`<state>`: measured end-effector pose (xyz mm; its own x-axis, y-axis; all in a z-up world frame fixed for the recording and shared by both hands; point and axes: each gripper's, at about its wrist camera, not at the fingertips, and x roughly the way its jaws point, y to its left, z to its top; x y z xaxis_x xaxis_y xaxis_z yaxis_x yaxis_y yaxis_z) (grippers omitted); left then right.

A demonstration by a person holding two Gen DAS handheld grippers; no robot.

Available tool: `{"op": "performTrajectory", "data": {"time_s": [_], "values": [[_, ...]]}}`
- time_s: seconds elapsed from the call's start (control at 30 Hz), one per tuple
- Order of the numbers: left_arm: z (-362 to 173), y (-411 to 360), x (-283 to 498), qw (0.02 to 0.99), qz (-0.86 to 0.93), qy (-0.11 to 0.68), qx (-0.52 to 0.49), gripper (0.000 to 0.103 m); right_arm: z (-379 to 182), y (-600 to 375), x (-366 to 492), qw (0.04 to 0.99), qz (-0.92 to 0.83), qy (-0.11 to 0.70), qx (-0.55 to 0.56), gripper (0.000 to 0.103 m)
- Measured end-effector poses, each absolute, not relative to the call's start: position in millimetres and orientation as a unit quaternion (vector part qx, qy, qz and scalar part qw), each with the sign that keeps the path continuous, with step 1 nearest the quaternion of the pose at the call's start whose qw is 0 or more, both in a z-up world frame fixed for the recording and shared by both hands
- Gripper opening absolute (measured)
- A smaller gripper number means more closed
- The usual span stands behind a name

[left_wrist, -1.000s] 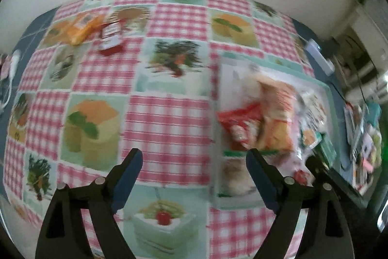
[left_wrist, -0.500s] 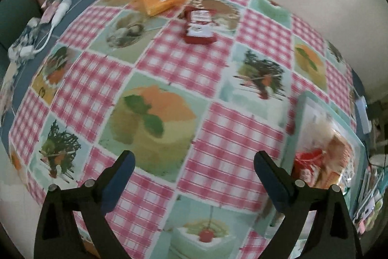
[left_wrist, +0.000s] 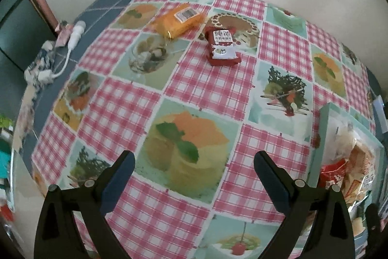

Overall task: Organize snacks
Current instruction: 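Move both tools back toward the orange cake bag and red biscuit packet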

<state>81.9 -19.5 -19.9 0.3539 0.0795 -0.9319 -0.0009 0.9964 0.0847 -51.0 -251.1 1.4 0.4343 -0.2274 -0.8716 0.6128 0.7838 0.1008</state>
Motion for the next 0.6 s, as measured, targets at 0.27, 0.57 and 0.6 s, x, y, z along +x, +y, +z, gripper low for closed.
{"op": "performTrajectory", "data": {"time_s": [0.27, 0.57, 0.6], "values": [[-17, -9, 87, 0.826, 0.034, 0.561, 0.035, 0.099, 10, -228, -38, 0.843, -0.238, 0.450, 0.172, 0.103], [-14, 13, 100, 0.827, 0.036, 0.560, 0.033, 0.098, 9, -202, -16, 0.851, -0.229, 0.453, 0.134, 0.103], [-14, 16, 102, 0.826, 0.033, 0.562, 0.030, 0.099, 9, -199, -12, 0.851, -0.228, 0.455, 0.130, 0.103]]}}
